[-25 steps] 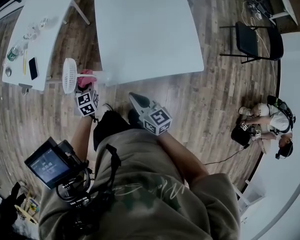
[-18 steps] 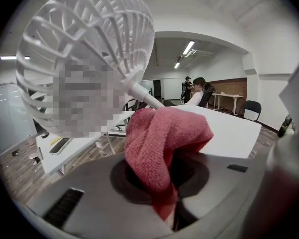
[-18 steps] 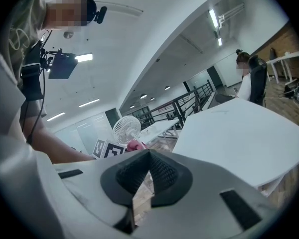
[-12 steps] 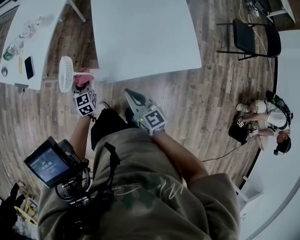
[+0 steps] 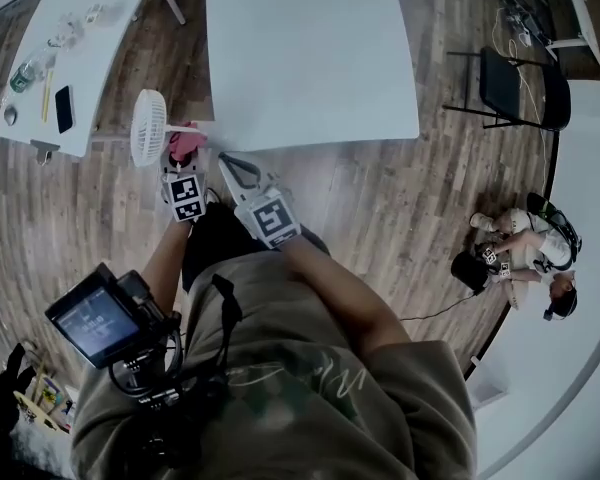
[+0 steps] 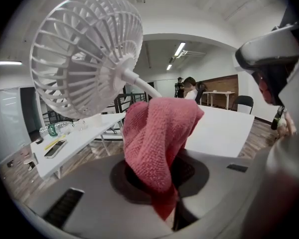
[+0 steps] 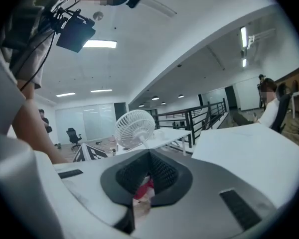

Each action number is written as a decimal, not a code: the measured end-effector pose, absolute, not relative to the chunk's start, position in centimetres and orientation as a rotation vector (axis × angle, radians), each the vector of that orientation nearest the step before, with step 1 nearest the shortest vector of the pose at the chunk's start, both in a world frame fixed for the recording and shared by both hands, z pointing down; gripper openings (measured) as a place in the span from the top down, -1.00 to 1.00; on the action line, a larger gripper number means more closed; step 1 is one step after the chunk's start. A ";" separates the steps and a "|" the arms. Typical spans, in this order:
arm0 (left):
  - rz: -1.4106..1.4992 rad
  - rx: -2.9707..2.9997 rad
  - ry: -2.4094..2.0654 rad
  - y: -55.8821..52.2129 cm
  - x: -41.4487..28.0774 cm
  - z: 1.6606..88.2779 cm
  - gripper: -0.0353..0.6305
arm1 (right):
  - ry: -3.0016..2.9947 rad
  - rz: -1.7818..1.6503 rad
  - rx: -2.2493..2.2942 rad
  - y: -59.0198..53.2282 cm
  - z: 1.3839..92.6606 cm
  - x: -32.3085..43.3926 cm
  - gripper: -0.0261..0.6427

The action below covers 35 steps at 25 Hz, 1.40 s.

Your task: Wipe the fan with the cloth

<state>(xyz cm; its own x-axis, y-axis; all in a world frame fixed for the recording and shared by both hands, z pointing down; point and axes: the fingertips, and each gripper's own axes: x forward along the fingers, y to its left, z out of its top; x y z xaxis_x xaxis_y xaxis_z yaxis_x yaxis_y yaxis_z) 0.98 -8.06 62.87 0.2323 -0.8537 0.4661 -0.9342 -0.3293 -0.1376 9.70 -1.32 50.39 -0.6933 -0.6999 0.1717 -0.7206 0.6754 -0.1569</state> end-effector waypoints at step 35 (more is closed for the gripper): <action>0.528 2.104 -1.715 -2.8 -8.4 62.3 0.63 | -2.912 0.363 1.165 1.3 49.2 9.4 0.92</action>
